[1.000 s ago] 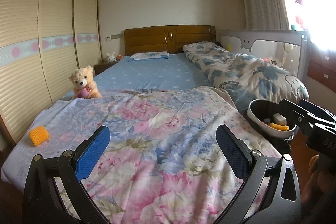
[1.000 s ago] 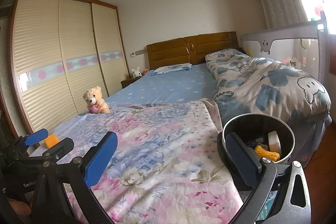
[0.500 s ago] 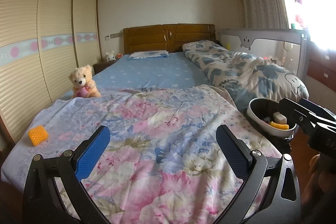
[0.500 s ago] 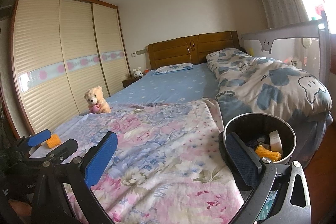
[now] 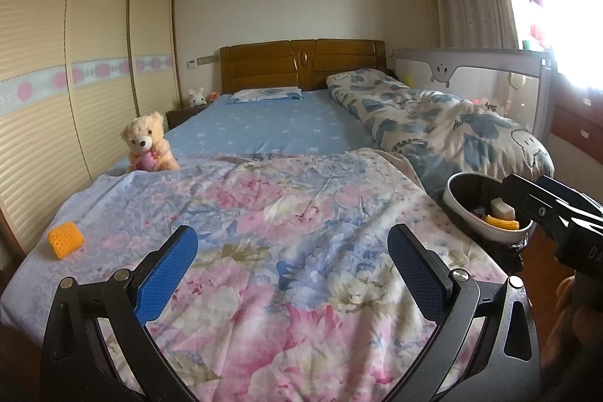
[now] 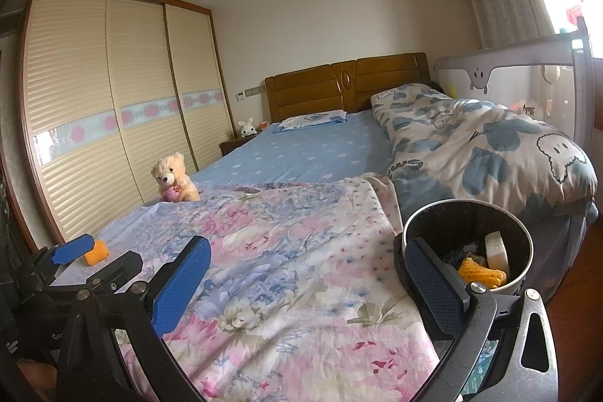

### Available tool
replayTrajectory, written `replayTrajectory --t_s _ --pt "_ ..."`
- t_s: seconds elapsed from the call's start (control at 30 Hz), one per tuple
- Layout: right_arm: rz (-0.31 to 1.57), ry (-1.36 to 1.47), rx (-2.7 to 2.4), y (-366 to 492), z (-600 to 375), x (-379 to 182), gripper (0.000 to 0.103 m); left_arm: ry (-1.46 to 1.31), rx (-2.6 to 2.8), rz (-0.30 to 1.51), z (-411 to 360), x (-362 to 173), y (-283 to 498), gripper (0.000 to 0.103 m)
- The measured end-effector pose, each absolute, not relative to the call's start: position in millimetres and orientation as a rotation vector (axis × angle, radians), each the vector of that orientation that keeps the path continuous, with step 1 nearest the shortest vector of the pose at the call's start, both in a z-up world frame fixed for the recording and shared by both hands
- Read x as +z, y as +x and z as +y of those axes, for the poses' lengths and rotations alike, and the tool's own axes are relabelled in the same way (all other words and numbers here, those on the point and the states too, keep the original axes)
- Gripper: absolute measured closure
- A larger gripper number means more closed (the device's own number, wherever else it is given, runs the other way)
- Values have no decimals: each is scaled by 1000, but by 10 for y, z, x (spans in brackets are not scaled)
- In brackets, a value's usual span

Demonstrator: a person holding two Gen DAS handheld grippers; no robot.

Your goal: Collect trash

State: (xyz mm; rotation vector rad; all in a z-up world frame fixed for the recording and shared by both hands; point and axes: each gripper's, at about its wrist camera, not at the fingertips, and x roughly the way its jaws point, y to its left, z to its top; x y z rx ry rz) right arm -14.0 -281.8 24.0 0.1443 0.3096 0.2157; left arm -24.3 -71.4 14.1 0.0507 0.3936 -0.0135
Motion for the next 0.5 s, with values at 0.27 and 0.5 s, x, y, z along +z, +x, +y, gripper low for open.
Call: replayTrajectory --t_s 0.27,0.5 --pt "322 146 221 -126 -2786 184 0 51 -14 405 -684 103 -206 0" --pt "341 149 228 -75 -2818 149 0 44 -10 416 -635 96 -139 0"
